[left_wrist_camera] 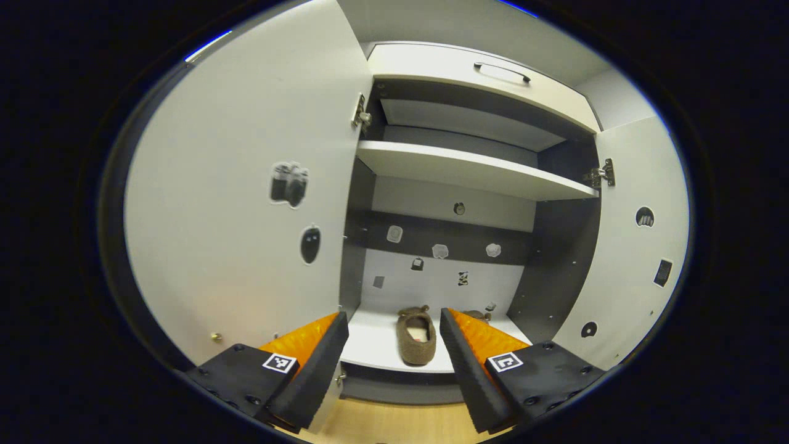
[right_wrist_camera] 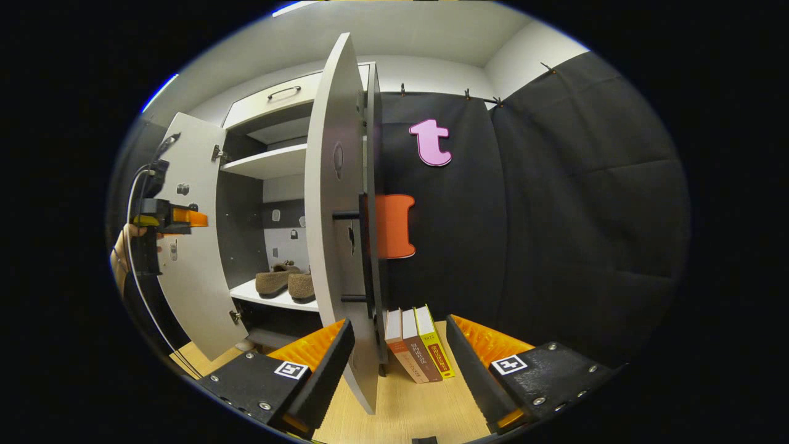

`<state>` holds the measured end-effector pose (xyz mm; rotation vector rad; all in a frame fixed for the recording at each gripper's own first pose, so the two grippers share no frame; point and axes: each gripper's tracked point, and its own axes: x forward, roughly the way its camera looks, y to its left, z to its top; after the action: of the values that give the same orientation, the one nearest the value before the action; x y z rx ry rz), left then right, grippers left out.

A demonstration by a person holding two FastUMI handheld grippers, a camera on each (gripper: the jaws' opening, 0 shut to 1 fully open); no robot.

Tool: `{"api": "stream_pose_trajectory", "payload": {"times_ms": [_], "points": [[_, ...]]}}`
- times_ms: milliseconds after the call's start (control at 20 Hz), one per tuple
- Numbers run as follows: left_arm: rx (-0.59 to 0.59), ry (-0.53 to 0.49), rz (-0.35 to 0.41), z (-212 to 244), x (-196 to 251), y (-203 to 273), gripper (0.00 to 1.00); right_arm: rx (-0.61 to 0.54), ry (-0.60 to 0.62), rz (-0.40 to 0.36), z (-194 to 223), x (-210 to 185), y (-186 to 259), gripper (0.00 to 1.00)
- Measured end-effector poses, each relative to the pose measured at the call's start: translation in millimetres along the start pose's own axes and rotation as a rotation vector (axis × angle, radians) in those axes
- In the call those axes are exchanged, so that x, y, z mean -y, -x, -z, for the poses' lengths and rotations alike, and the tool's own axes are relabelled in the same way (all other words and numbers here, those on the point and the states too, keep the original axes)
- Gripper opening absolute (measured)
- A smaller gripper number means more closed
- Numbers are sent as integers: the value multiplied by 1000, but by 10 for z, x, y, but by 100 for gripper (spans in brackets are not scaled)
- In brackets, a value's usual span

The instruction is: Grab one shoe with the right hand and put it into the shoe cabinet, grab the other shoe with the left hand and put it into the shoe cabinet; then close the right door with the right hand and the left door with the left hand.

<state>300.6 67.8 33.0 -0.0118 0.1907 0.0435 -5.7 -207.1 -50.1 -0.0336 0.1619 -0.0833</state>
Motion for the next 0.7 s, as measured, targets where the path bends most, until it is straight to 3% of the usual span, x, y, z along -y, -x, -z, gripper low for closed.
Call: {"api": "stream_pose_trajectory", "payload": {"times_ms": [100, 400, 500, 700], "points": [[16, -3, -26, 4, -162, 279, 94, -14, 7, 3, 108, 36, -81, 92], [97, -21, -39, -128, -526, 1018, 97, -68, 31, 0, 440, 33, -382, 93], [122, -61, -78, -168, -759, 1229, 94, -78, 13, -8, 499, -19, -435, 92], [122, -92, -140, -125, -1262, 1514, 96, -62, 15, 14, 494, -37, -483, 92]]}}
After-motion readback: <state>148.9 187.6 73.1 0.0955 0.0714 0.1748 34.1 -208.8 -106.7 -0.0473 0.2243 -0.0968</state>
